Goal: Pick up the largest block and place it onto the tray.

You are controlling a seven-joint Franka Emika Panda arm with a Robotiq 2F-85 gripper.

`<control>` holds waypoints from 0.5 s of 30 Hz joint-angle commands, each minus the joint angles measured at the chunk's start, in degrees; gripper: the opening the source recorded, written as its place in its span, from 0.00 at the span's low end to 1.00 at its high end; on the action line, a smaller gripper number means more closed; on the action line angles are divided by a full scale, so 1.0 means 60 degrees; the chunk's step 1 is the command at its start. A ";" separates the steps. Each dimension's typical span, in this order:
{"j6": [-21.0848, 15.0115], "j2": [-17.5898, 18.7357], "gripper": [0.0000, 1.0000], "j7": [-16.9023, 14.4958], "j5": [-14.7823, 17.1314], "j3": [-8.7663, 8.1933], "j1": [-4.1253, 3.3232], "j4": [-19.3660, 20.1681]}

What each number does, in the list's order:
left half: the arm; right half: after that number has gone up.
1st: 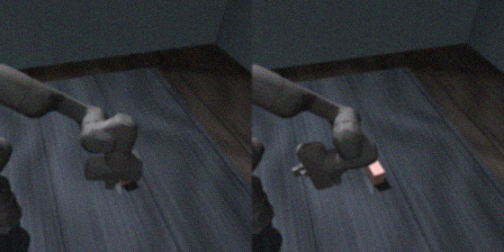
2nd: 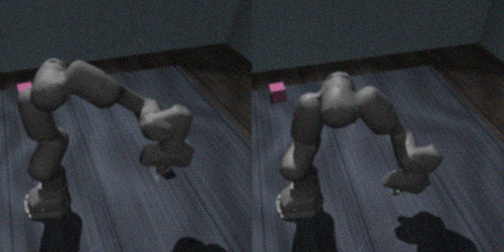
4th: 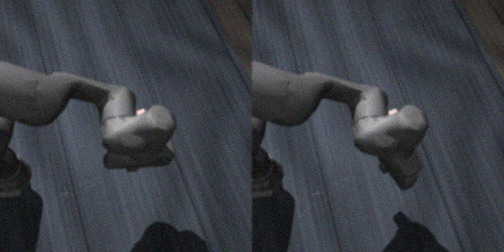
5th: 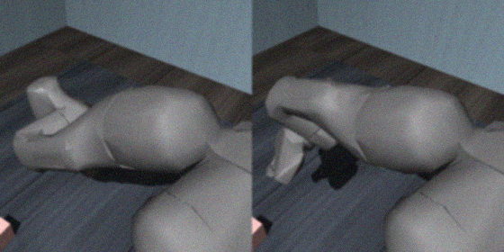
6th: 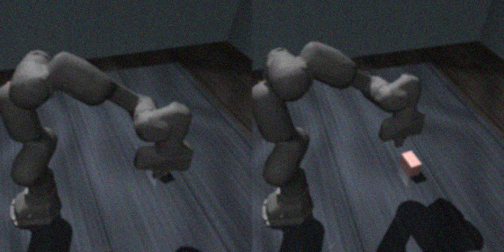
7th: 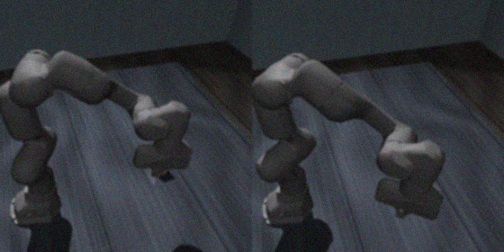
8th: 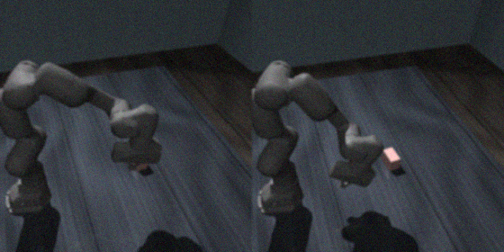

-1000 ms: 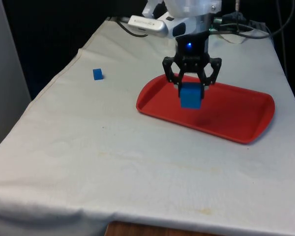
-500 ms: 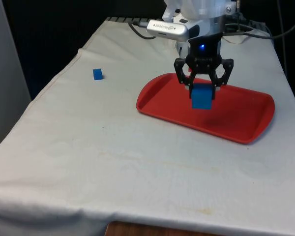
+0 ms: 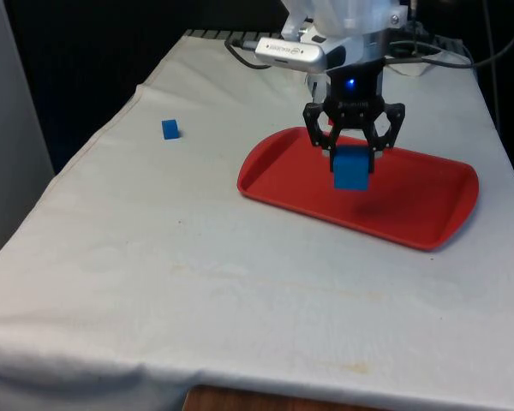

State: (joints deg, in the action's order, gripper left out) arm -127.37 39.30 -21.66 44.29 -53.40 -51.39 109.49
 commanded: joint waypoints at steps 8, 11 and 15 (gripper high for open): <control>-0.0611 -0.0554 0.01 -0.0086 -0.0143 0.0048 -0.0267 0.0869; -0.0745 -0.0668 0.01 -0.0076 -0.0191 0.0124 -0.0248 0.1012; -0.0888 -0.0802 0.01 -0.0076 -0.0267 0.0210 -0.0220 0.1155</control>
State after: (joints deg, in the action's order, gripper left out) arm -130.86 36.15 -21.66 42.69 -51.28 -50.99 113.50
